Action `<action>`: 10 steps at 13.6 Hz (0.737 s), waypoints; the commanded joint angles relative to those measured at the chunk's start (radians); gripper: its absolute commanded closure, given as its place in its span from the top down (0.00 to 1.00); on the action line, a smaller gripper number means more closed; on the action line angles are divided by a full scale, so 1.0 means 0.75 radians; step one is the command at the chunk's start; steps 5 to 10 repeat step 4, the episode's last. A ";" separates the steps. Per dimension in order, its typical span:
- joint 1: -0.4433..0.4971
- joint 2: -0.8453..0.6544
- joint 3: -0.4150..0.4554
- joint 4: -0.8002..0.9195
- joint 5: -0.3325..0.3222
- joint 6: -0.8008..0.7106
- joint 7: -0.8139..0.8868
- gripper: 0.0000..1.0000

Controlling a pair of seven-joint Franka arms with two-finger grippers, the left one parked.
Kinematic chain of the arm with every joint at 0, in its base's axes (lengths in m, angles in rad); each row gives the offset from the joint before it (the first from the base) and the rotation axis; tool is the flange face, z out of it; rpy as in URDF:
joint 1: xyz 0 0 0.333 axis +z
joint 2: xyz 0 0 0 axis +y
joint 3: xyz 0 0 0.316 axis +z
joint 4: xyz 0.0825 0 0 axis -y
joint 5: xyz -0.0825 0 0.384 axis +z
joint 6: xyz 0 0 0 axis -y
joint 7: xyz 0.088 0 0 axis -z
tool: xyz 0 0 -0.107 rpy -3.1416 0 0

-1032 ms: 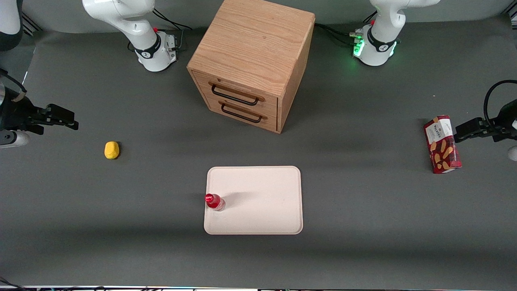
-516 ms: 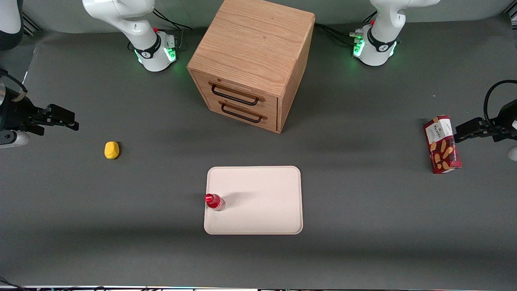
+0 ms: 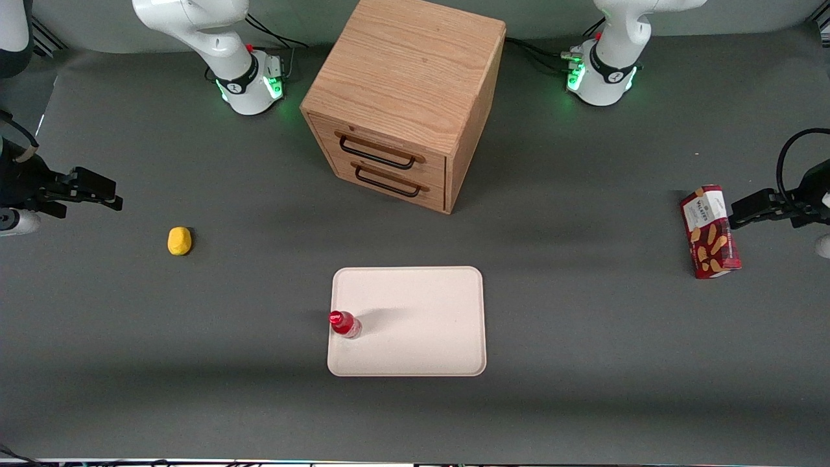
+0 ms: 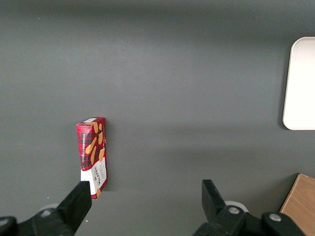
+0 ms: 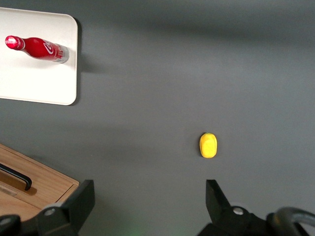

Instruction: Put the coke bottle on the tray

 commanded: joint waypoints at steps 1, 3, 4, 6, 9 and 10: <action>0.011 -0.024 -0.016 -0.020 0.021 0.012 -0.005 1.00; 0.011 -0.022 -0.016 -0.022 0.019 0.010 -0.005 1.00; 0.011 -0.024 -0.016 -0.023 0.013 0.010 -0.005 1.00; 0.011 -0.024 -0.016 -0.023 0.013 0.010 -0.005 1.00; 0.011 -0.024 -0.016 -0.023 0.013 0.010 -0.005 1.00; 0.011 -0.024 -0.016 -0.023 0.013 0.010 -0.005 1.00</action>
